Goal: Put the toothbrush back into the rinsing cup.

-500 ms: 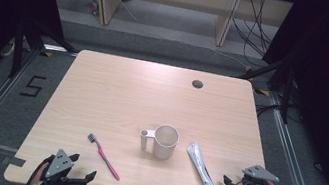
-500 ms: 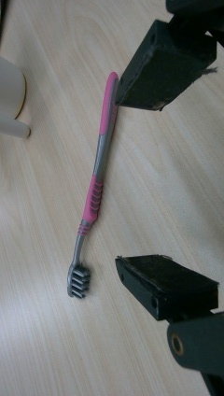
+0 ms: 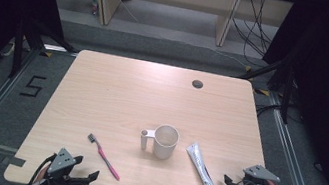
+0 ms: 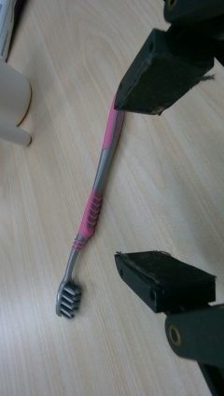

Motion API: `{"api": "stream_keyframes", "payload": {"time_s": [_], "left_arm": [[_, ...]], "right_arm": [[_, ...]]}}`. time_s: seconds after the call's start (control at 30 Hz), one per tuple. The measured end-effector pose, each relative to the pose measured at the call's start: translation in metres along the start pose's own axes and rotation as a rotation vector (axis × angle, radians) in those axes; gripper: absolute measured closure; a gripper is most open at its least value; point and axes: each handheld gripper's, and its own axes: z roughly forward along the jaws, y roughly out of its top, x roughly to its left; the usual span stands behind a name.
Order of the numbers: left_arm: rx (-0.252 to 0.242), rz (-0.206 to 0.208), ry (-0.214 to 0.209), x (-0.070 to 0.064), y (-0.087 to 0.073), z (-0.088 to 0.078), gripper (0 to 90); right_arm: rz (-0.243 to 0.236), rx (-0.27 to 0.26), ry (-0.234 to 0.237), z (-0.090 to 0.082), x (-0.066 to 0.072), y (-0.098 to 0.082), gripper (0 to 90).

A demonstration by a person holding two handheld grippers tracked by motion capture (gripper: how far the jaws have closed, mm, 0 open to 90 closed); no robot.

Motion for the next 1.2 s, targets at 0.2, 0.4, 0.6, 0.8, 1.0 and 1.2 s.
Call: {"api": "stream_keyframes", "payload": {"time_s": [0.2,0.4,0.6,0.8,1.0,1.2], "left_arm": [[0.014,-0.031,0.006,-0.004,0.012,0.009,29.0],[0.095,-0.005,0.008,-0.006,0.024,0.025,33.7],[0.148,-0.010,0.028,-0.009,0.031,0.040,34.1],[0.185,0.017,0.046,-0.009,0.038,0.046,34.7],[0.229,0.032,0.069,-0.012,0.044,0.055,34.7],[0.259,0.039,0.073,-0.012,0.045,0.061,35.3]], "right_arm": [[-0.010,-0.002,0.018,0.001,0.000,0.000,22.9],[0.012,0.018,0.018,0.000,0.001,0.001,23.2],[0.035,0.023,0.048,0.000,0.005,0.001,23.2],[-0.027,0.002,0.043,0.002,0.003,0.001,23.2],[0.005,0.013,0.027,0.000,0.005,0.001,23.3],[0.014,0.027,0.034,-0.001,0.006,0.002,23.4]]}}
